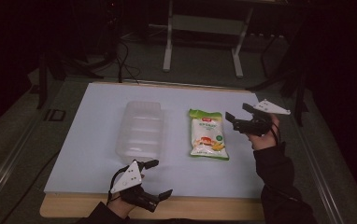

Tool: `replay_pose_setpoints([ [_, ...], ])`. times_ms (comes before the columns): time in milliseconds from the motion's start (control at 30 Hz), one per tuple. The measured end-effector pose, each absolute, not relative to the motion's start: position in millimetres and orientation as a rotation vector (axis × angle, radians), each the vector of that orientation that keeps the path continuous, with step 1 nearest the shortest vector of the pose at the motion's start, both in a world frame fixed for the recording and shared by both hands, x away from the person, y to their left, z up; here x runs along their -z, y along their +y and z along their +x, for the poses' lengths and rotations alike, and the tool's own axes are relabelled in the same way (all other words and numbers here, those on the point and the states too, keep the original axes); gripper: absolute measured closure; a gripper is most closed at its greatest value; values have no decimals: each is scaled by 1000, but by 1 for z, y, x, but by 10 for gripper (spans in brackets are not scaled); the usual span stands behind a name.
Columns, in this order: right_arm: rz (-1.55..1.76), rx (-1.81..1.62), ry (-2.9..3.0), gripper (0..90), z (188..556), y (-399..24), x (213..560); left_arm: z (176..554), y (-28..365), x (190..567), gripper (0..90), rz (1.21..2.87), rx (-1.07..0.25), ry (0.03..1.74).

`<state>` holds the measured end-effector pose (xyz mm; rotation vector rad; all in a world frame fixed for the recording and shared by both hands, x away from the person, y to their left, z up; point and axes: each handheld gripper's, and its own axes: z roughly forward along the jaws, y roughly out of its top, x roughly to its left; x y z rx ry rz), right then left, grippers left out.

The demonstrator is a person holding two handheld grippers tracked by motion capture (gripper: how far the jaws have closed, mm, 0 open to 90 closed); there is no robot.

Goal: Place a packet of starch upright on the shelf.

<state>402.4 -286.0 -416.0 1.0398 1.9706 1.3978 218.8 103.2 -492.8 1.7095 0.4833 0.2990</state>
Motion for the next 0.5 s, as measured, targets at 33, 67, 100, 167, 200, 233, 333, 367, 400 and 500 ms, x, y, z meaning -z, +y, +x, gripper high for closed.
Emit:
replay_pose_setpoints([
  [33,1045,-1389,1973,134,406,-286,418,219,103,493,0,1709,-296,485],
  [67,1045,-1389,1973,134,406,-286,418,219,103,493,0,1709,-296,485],
  [100,1076,-1374,1985,135,414,-286,422,219,103,493,0,1714,-298,483],
  [167,1093,-1359,1995,136,420,-286,427,219,103,493,0,1714,-299,483],
  [200,1110,-1352,1996,138,423,-286,429,219,103,493,0,1717,-299,483],
  [233,1123,-1346,2002,142,426,-286,432,219,103,494,0,1717,-300,483],
  [333,1166,-1324,2019,149,436,-286,441,220,103,494,0,1720,-297,485],
  [367,1172,-1323,2022,149,438,-286,443,220,103,494,0,1720,-297,485],
  [400,1179,-1314,2023,149,440,-285,446,220,104,494,0,1722,-297,484],
  [500,1198,-1299,2036,163,445,-283,454,220,104,494,0,1723,-293,484],
])
